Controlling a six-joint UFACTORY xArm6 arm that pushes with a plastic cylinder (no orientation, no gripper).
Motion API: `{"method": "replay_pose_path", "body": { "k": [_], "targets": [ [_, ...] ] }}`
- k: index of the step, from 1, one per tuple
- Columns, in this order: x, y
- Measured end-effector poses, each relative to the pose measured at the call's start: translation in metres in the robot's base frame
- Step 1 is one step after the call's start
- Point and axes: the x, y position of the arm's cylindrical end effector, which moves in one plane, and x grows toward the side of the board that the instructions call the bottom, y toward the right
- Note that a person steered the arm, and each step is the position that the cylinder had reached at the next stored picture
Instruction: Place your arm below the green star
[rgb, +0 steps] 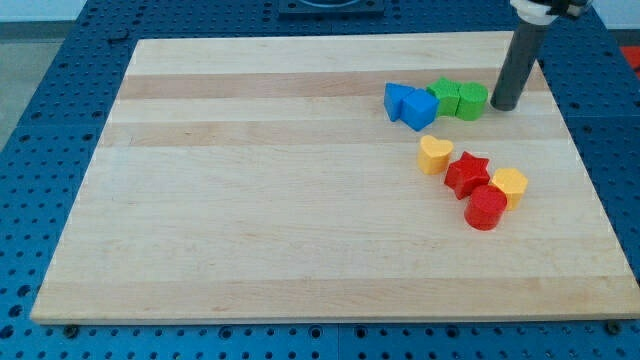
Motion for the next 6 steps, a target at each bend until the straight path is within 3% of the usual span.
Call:
{"method": "replay_pose_path", "body": {
  "k": [6],
  "targets": [
    [0.033,-0.022]
  ]
}}
